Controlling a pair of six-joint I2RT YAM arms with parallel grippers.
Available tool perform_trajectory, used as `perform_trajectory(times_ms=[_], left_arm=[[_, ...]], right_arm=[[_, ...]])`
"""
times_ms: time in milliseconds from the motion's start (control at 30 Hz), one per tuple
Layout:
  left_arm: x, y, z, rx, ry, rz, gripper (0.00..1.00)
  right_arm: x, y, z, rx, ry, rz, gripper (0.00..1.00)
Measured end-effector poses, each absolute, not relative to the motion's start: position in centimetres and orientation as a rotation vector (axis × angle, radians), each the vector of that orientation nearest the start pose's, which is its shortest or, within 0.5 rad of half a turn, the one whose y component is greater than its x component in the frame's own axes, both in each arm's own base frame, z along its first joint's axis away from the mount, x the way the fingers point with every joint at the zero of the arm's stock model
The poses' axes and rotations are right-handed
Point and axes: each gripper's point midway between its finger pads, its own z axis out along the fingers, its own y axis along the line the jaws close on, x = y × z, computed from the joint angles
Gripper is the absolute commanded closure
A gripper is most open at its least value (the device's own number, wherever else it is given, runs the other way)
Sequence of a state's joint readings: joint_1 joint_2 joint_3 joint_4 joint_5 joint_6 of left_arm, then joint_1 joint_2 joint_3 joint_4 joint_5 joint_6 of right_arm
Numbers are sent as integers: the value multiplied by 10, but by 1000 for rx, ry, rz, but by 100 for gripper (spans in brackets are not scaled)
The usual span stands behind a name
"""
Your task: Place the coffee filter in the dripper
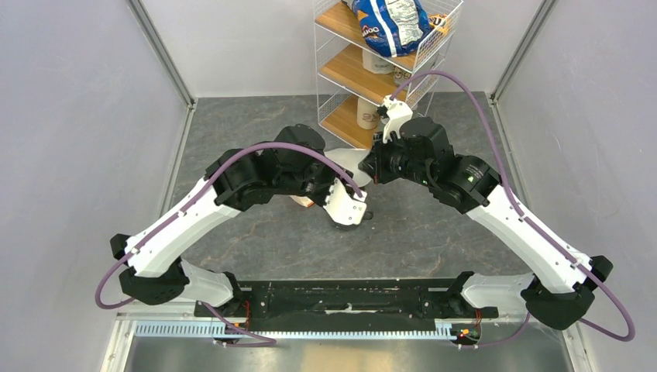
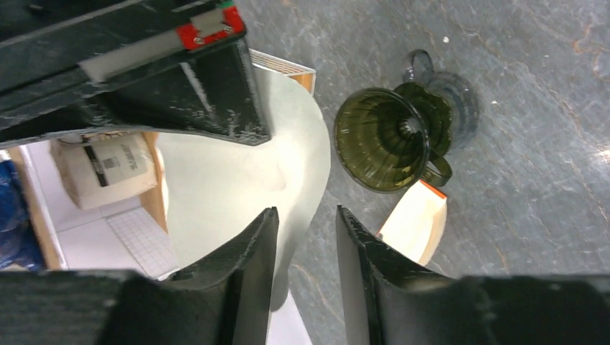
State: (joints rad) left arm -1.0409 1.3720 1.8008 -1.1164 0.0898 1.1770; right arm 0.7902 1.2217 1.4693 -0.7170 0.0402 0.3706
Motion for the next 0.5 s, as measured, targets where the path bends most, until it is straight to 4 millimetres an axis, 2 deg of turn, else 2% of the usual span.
perform_trajectory(times_ms=[67,133,200,233,267,400,500], left_arm=[[199,-291,348,2061,972,-17,83],[199,-291,343,2078,970,-14,92],[198,-291,341,2091,962,-13,97],[197,-292,340,2096,956,-14,98],[197,-292,340,2099,952,-18,98],[192,-295,339,2110,922,-50,98],[187,-298,340,2117,892,-79,98]], right_arm=[[246,260,333,-410,2069,680,100],[246,260,333,-406,2070,681,100],[246,260,333,-401,2070,681,100],[246,260,333,-400,2069,681,95],[246,259,333,-400,2069,681,83],[245,260,336,-409,2056,687,49],[244,262,340,-426,2036,704,40]])
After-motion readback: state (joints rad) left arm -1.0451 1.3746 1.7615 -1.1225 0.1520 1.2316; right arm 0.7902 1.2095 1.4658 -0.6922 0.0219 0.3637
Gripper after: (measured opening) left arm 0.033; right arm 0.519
